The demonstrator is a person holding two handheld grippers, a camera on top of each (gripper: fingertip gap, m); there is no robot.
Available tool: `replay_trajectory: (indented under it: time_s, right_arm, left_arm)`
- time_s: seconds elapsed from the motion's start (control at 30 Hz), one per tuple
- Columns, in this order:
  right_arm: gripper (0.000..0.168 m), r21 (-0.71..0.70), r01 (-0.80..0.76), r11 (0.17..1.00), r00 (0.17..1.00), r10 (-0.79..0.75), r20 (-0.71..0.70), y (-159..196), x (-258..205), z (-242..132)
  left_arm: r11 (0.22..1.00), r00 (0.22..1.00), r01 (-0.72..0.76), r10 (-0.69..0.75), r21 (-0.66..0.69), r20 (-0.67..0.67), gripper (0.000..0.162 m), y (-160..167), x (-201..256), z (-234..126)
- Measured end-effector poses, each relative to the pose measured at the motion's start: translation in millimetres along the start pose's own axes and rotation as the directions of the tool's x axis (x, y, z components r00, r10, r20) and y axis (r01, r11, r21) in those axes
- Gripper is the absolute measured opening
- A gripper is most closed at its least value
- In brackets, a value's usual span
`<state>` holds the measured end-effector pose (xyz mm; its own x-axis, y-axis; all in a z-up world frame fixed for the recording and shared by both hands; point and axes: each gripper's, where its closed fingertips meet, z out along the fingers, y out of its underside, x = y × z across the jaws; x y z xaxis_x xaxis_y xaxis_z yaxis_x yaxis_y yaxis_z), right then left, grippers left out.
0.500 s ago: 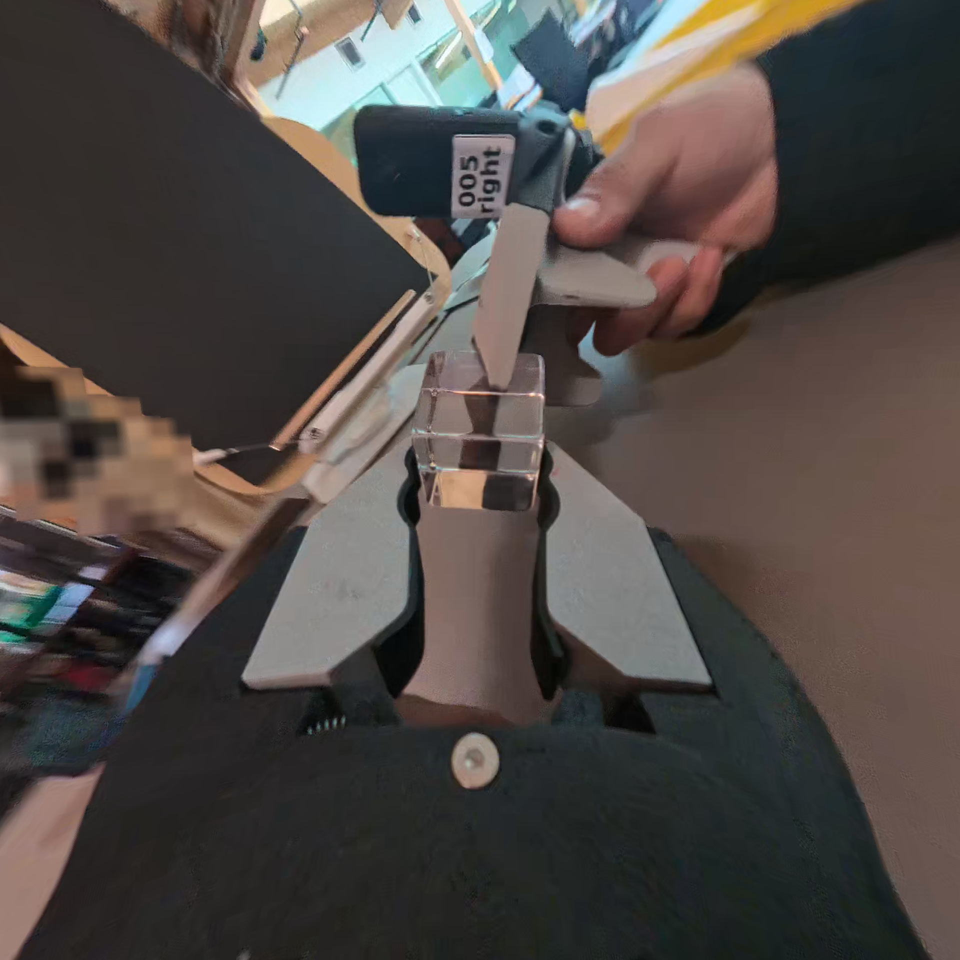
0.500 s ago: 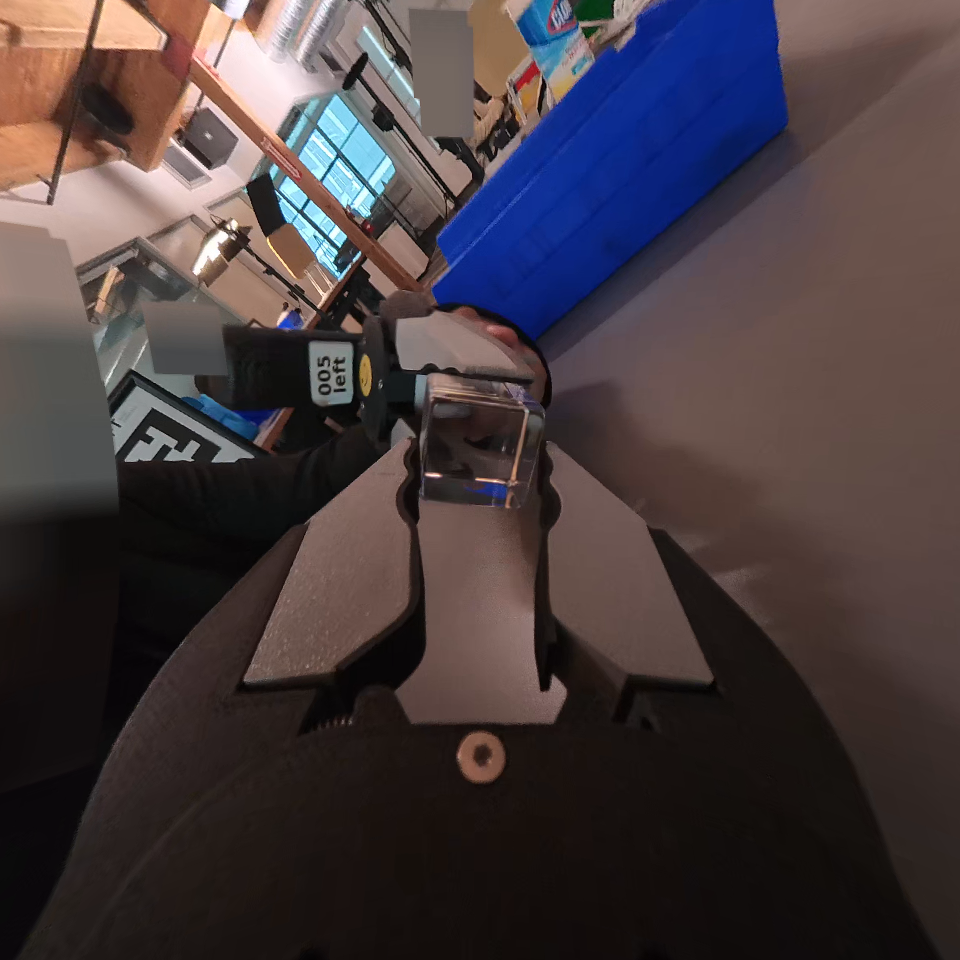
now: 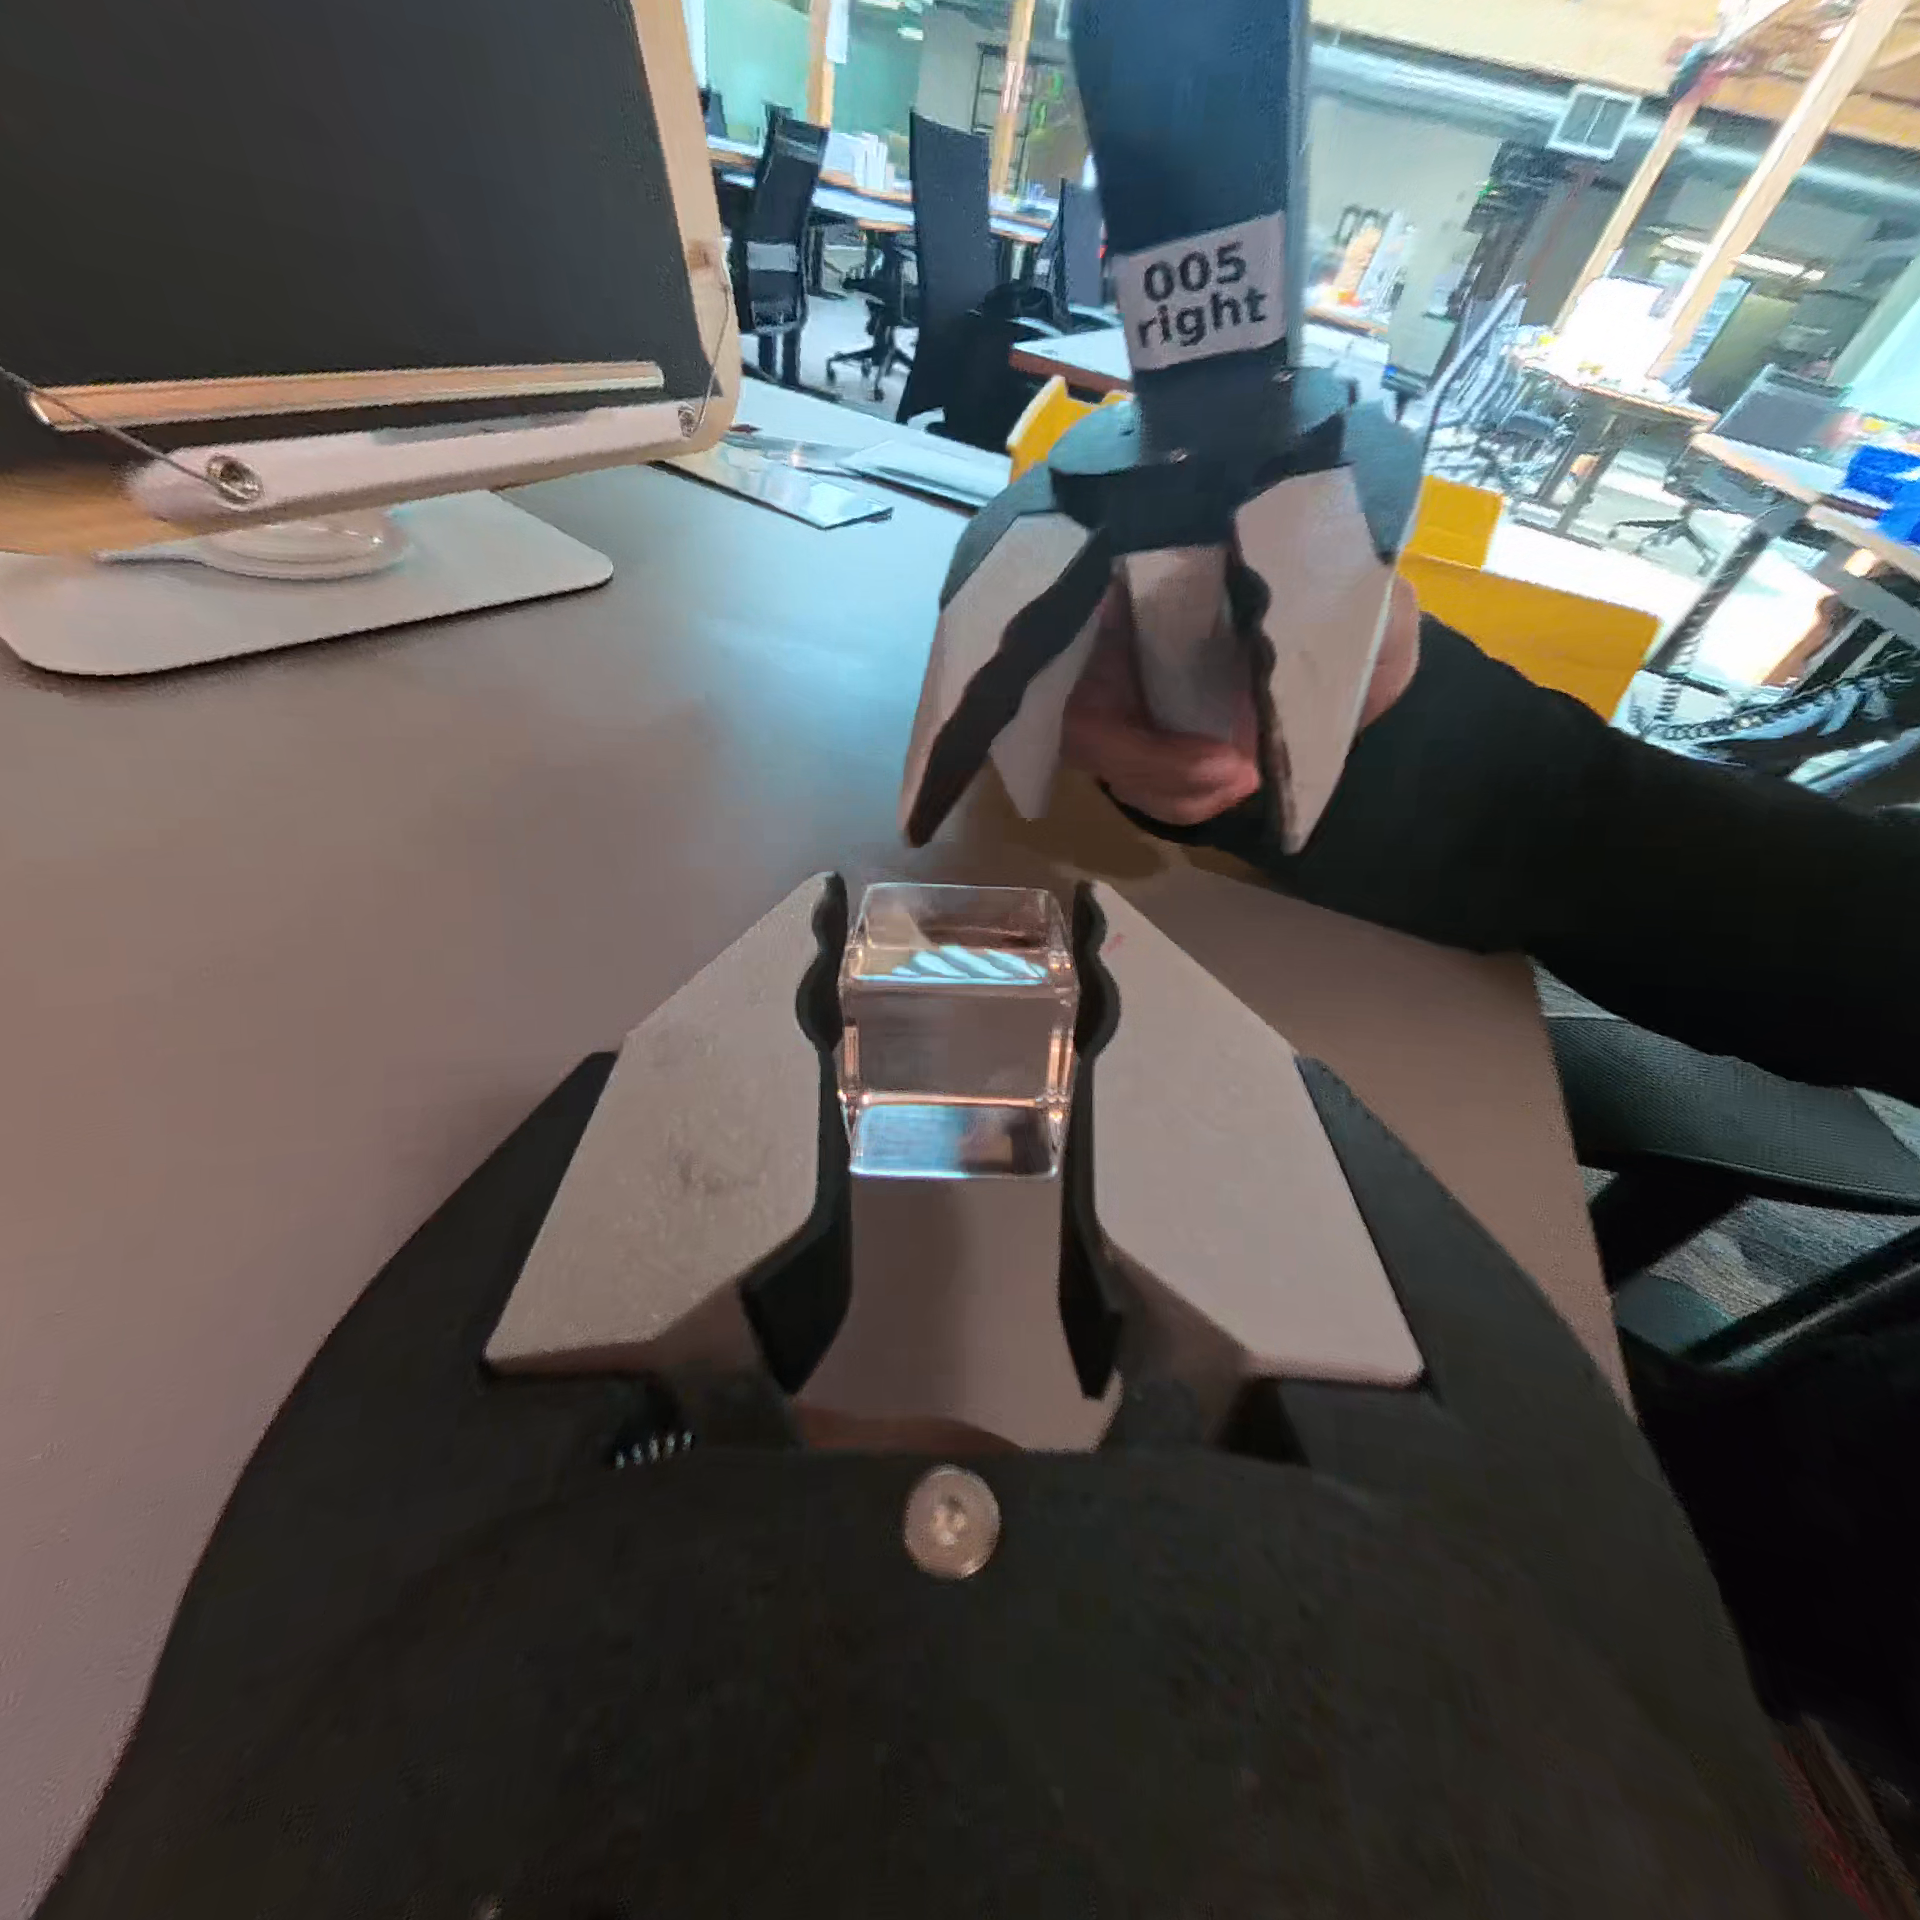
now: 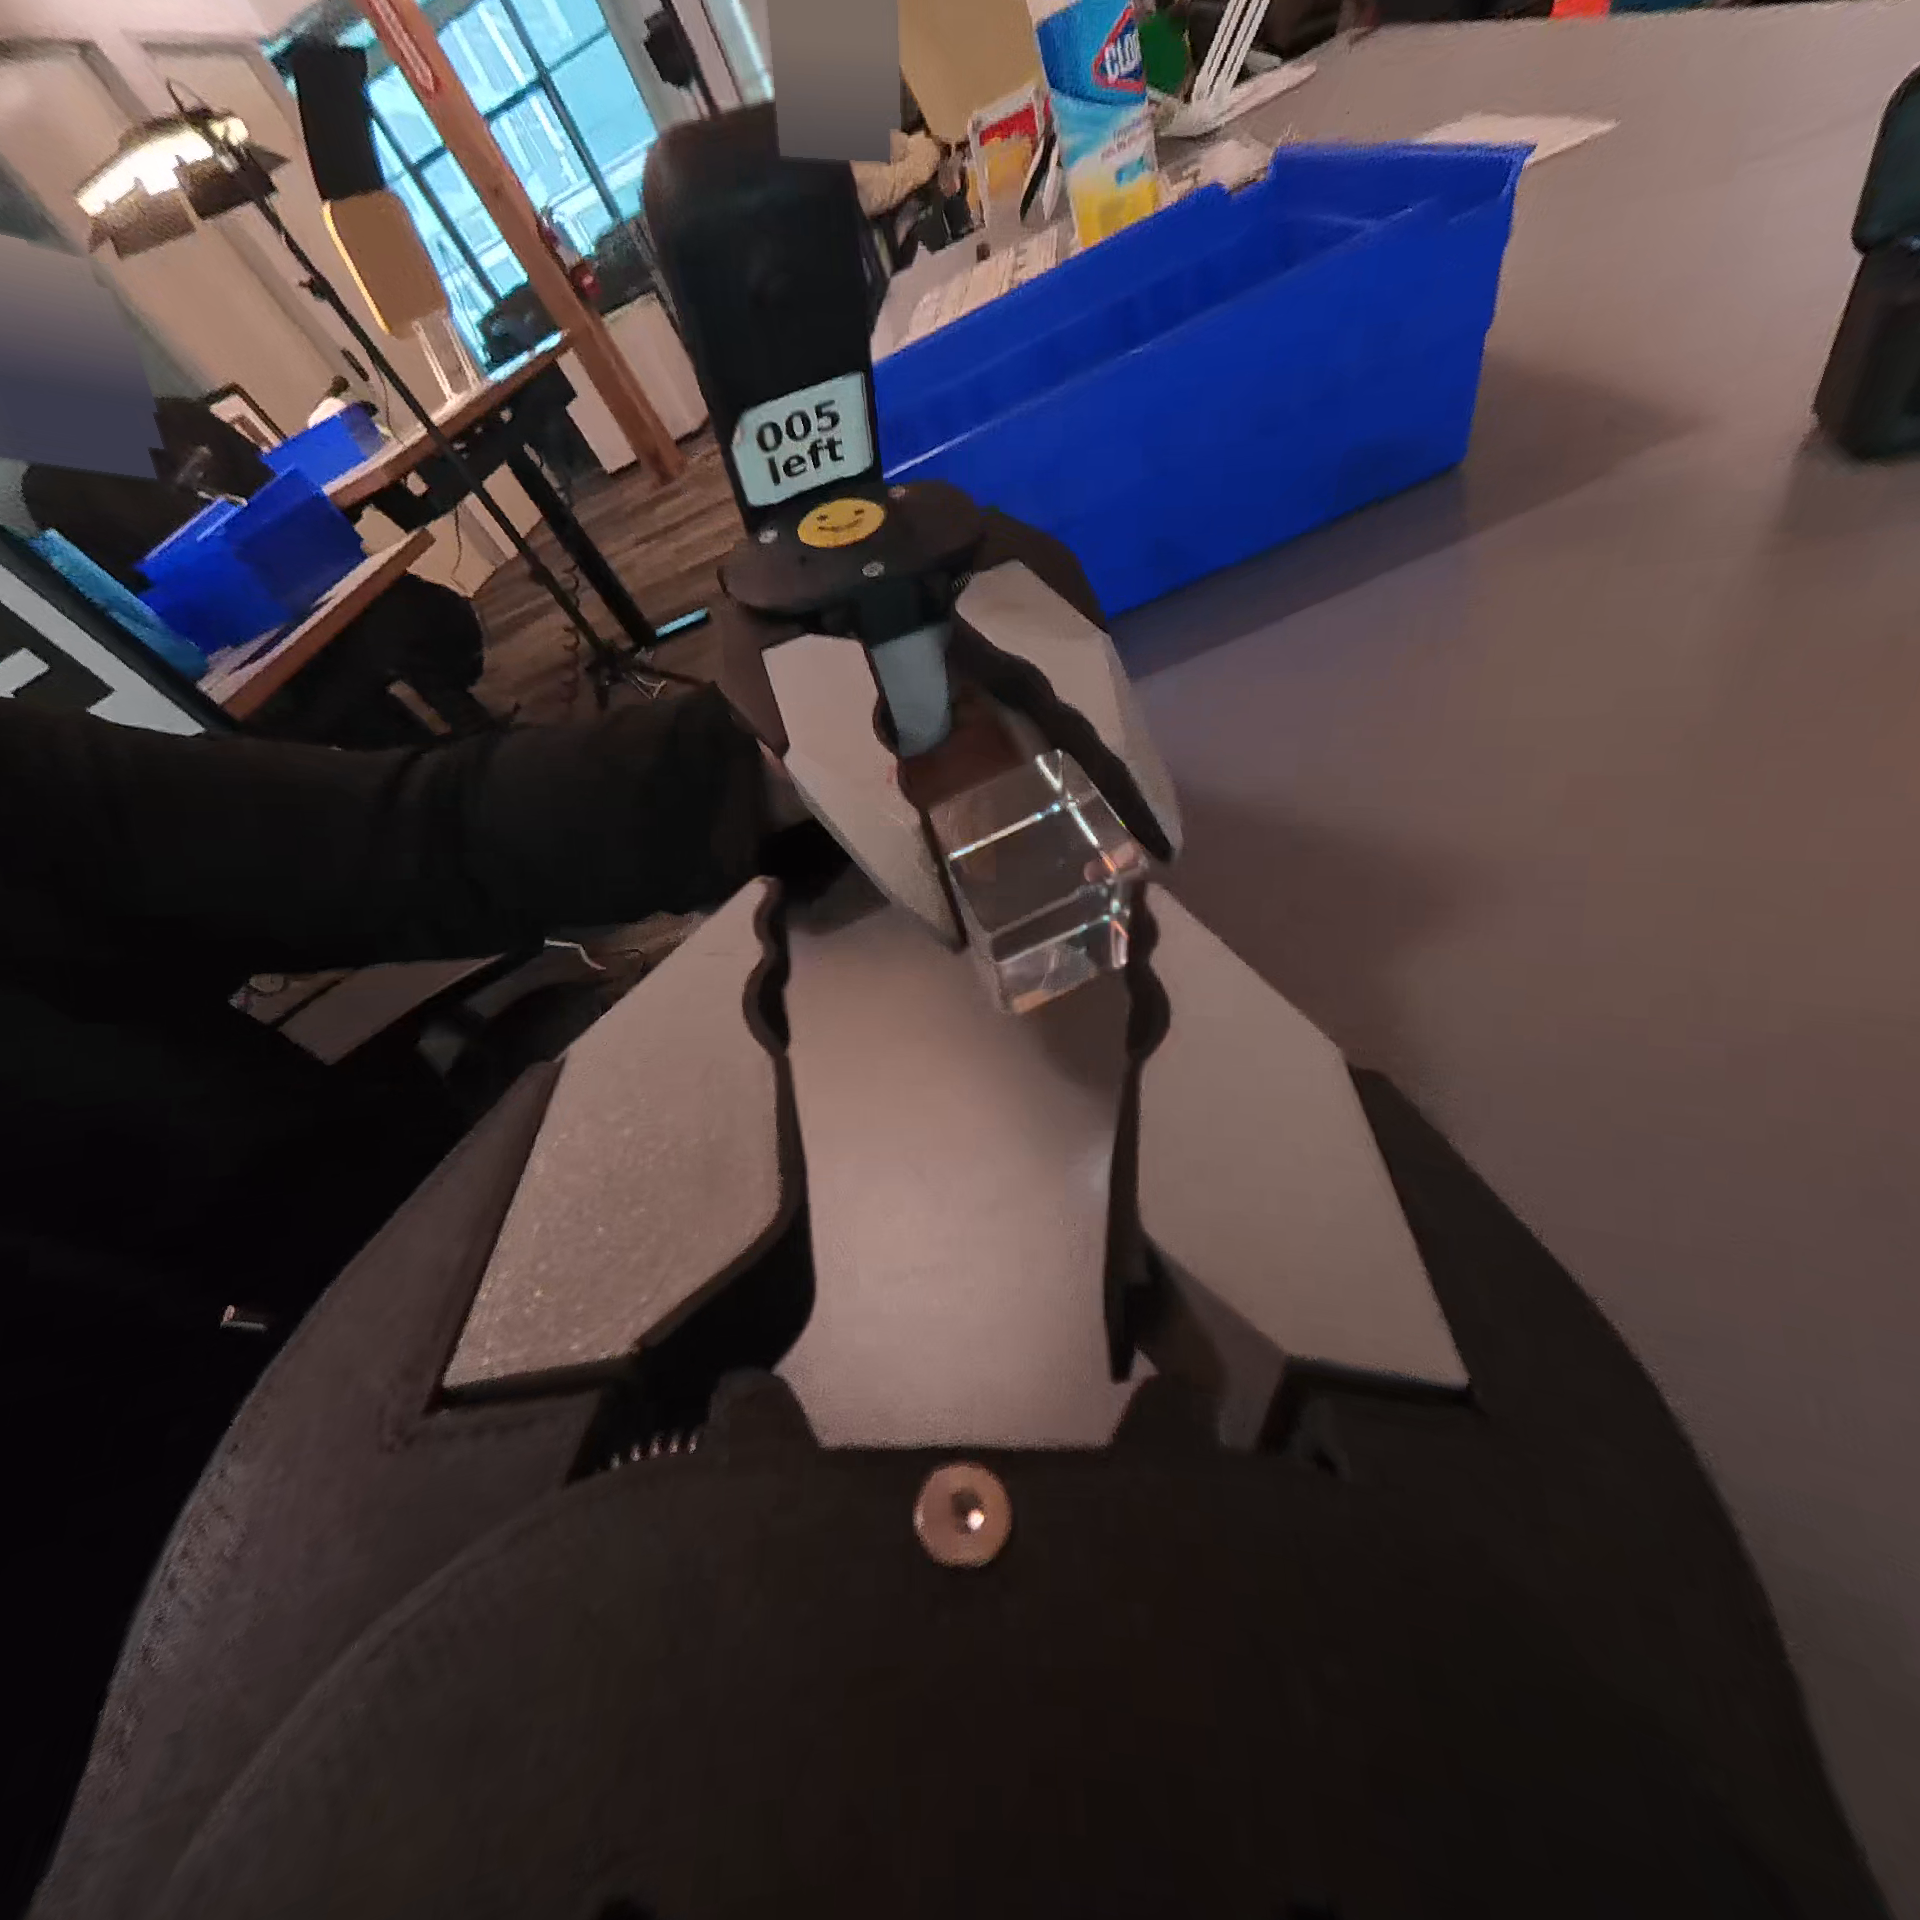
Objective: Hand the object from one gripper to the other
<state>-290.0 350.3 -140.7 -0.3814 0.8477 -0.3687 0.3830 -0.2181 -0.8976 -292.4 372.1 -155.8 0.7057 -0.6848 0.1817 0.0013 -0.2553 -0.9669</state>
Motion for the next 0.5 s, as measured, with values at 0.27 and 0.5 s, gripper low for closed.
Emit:
replay_trajectory:
  time_s: [0.27, 0.5]
  right_arm:
    - [0.084, -0.07, 0.143, 0.987, 0.982, -0.151, -0.115, 11.9, 11.3, 16.2]
    - [0.039, 0.005, 0.082, 0.997, 0.995, -0.082, 0.052, 5.0, -10.6, 29.3]
  left_arm:
    - [0.983, 0.983, 0.103, -0.078, 0.149, -0.166, 0.042, -26.4, 20.0, -13.1]
    - [0.983, 0.977, 0.106, -0.075, 0.148, -0.198, 0.041, -28.5, 28.3, -13.2]
